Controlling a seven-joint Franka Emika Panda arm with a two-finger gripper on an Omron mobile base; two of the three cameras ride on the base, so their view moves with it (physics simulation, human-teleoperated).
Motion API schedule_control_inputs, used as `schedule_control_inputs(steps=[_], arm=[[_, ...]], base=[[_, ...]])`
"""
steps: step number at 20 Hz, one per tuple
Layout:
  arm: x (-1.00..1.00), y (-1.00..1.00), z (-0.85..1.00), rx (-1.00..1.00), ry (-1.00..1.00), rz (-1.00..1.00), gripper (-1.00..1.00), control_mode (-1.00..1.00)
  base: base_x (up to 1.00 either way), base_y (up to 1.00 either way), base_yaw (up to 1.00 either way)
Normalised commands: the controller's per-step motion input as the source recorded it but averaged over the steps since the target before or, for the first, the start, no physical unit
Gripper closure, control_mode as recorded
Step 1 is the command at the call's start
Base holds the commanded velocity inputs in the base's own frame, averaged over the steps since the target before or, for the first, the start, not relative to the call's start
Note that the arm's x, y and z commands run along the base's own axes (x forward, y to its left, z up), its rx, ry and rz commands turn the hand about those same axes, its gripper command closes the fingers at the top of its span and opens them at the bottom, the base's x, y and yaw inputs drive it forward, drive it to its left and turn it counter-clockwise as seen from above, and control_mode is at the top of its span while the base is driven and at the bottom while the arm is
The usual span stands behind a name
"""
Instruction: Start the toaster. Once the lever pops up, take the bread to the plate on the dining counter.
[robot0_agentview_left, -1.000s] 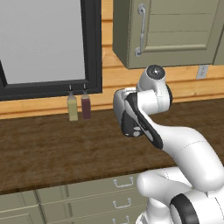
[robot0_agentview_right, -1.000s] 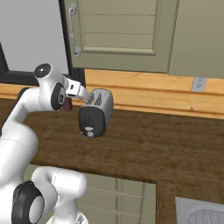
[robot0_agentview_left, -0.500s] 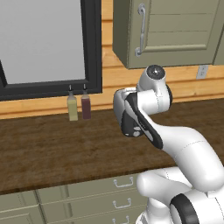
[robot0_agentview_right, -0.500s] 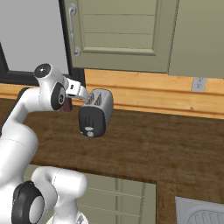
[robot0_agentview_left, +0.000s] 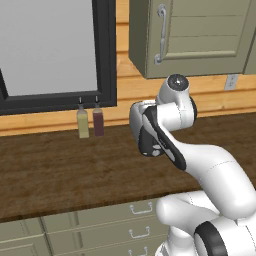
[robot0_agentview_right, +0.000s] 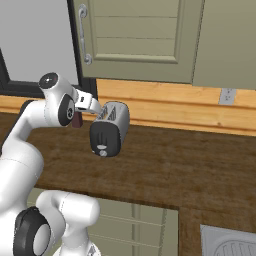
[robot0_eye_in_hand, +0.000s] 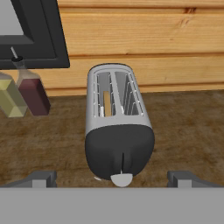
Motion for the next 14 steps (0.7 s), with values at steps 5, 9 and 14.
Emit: schedule_control_inputs(steps=[5, 9, 14], arm=[[0.00, 0.00, 0.00, 0.00, 0.00, 0.00, -1.00, -1.00], [0.00, 0.00, 0.00, 0.00, 0.00, 0.00, -1.00, -1.00], [0.00, 0.00, 0.00, 0.00, 0.00, 0.00, -1.00, -1.00]], base=[[0.00, 0.00, 0.00], [0.00, 0.00, 0.00], [0.00, 0.00, 0.00]])
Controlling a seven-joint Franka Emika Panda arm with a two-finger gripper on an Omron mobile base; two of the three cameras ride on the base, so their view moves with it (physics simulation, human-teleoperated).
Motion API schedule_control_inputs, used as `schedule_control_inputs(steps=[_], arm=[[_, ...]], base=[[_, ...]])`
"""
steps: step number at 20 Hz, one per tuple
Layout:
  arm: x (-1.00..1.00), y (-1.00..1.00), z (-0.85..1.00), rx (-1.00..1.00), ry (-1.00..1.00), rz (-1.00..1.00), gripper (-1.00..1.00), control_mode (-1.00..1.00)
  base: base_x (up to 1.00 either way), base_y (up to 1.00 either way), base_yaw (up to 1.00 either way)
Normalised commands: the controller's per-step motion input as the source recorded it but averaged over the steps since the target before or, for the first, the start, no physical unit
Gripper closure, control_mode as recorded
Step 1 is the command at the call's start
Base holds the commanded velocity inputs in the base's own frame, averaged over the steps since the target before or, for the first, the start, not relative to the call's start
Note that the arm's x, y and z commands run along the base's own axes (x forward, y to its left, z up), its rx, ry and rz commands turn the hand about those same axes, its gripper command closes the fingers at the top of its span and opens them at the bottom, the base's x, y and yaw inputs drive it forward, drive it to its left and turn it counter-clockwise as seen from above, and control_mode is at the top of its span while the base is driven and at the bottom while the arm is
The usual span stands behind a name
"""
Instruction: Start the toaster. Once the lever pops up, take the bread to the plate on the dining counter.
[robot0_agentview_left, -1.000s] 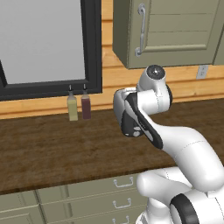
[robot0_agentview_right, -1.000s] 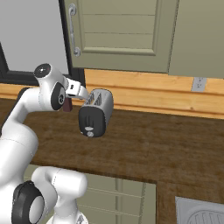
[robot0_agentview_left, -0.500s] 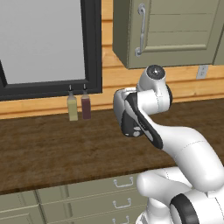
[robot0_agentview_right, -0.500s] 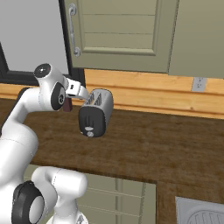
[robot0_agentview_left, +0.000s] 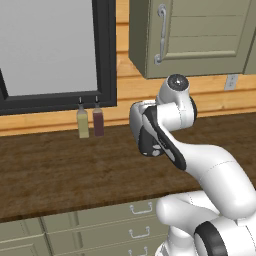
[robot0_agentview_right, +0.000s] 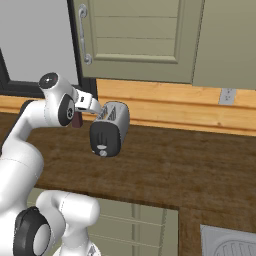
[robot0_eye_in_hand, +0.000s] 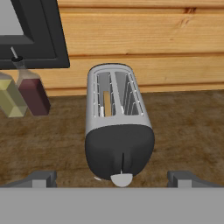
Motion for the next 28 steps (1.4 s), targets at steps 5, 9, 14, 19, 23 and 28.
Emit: schedule_control_inputs(steps=[5, 9, 14, 19, 23, 28], arm=[[0.00, 0.00, 0.00, 0.00, 0.00, 0.00, -1.00, -1.00], [0.00, 0.00, 0.00, 0.00, 0.00, 0.00, -1.00, -1.00], [0.00, 0.00, 0.00, 0.00, 0.00, 0.00, -1.00, -1.00], [0.00, 0.00, 0.00, 0.00, 0.00, 0.00, -1.00, -1.00], [0.00, 0.00, 0.00, 0.00, 0.00, 0.00, -1.00, -1.00], [0.00, 0.00, 0.00, 0.00, 0.00, 0.00, -1.00, -1.00]], base=[[0.00, 0.00, 0.00], [0.00, 0.00, 0.00], [0.00, 0.00, 0.00], [0.00, 0.00, 0.00], [0.00, 0.00, 0.00], [0.00, 0.00, 0.00]])
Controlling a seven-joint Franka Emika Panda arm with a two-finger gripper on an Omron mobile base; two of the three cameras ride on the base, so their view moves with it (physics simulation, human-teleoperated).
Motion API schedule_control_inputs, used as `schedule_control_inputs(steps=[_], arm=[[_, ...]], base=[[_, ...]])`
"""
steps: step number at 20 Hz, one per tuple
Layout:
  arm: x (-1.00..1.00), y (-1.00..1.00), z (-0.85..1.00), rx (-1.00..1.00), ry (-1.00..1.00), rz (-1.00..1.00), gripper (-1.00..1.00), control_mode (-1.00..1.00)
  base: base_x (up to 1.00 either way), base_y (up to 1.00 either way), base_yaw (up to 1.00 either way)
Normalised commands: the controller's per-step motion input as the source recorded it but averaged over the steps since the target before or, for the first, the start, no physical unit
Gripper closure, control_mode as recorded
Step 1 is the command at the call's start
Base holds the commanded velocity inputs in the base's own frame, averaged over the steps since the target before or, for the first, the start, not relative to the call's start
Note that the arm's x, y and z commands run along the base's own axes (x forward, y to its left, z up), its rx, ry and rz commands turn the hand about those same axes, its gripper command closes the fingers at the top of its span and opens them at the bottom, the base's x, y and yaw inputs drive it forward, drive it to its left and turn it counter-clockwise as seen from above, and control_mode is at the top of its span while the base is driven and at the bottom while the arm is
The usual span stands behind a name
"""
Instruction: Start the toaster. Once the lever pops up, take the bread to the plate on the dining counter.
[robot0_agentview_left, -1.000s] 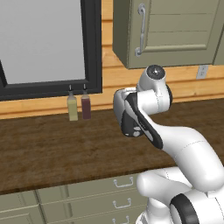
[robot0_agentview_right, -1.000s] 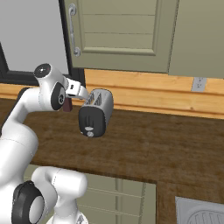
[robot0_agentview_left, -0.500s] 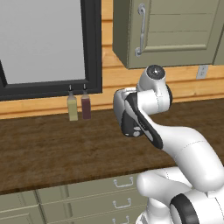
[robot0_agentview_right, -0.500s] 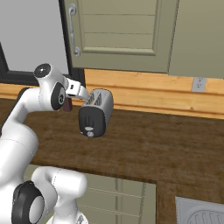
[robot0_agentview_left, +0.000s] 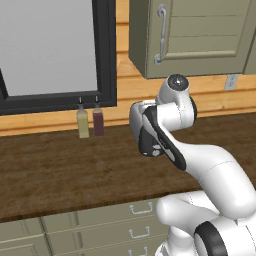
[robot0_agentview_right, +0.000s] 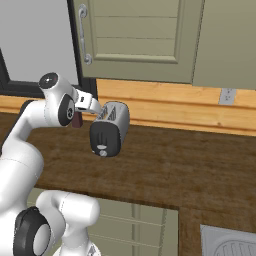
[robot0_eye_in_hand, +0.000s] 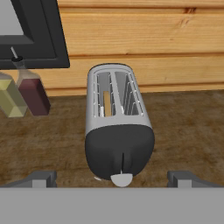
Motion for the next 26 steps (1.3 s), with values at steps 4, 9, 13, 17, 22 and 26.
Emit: schedule_control_inputs(steps=[4, 9, 13, 17, 22, 26], arm=[[0.00, 0.00, 0.00, 0.00, 0.00, 0.00, -1.00, -1.00], [0.00, 0.00, 0.00, 0.00, 0.00, 0.00, -1.00, -1.00], [0.00, 0.00, 0.00, 0.00, 0.00, 0.00, -1.00, -1.00], [0.00, 0.00, 0.00, 0.00, 0.00, 0.00, -1.00, -1.00], [0.00, 0.00, 0.00, 0.00, 0.00, 0.00, -1.00, -1.00], [0.00, 0.00, 0.00, 0.00, 0.00, 0.00, -1.00, -1.00]], base=[[0.00, 0.00, 0.00], [0.00, 0.00, 0.00], [0.00, 0.00, 0.00], [0.00, 0.00, 0.00], [0.00, 0.00, 0.00], [0.00, 0.00, 0.00]])
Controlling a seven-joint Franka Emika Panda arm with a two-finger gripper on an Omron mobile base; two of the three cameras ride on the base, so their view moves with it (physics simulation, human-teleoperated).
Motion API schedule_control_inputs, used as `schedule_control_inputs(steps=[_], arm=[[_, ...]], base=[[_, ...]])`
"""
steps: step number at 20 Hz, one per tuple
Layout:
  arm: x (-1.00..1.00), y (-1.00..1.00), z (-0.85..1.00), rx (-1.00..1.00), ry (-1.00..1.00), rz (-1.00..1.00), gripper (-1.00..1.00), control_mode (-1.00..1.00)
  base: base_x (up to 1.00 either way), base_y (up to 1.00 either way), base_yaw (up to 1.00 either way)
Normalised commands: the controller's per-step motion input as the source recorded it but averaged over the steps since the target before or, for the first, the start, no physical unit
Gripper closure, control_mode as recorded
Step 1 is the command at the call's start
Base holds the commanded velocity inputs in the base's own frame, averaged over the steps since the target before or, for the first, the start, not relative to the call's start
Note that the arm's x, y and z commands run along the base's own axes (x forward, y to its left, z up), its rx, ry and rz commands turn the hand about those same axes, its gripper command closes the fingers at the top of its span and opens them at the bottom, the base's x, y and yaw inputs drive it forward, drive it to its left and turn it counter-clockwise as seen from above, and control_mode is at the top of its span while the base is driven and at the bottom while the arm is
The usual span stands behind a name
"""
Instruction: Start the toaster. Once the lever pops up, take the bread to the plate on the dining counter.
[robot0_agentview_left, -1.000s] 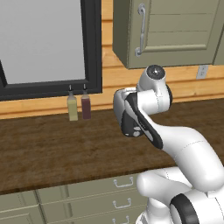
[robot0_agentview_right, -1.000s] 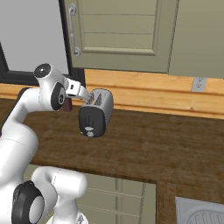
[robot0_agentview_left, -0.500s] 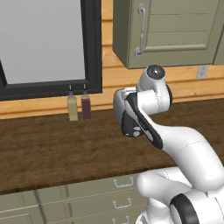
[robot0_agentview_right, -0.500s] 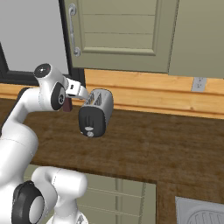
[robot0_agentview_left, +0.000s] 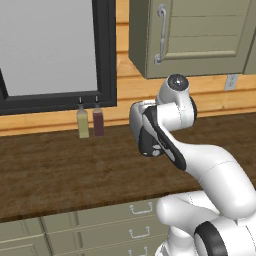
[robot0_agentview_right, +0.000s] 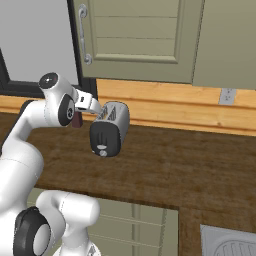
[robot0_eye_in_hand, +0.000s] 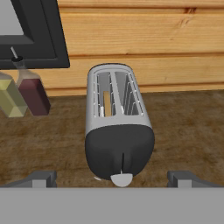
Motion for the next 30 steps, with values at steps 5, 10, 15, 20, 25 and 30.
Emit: schedule_control_inputs(steps=[5, 10, 15, 20, 25, 30], arm=[[0.00, 0.00, 0.00, 0.00, 0.00, 0.00, -1.00, -1.00], [0.00, 0.00, 0.00, 0.00, 0.00, 0.00, -1.00, -1.00], [0.00, 0.00, 0.00, 0.00, 0.00, 0.00, -1.00, -1.00], [0.00, 0.00, 0.00, 0.00, 0.00, 0.00, -1.00, -1.00], [0.00, 0.00, 0.00, 0.00, 0.00, 0.00, -1.00, -1.00], [0.00, 0.00, 0.00, 0.00, 0.00, 0.00, -1.00, -1.00]], base=[[0.00, 0.00, 0.00], [0.00, 0.00, 0.00], [0.00, 0.00, 0.00], [0.00, 0.00, 0.00], [0.00, 0.00, 0.00], [0.00, 0.00, 0.00]])
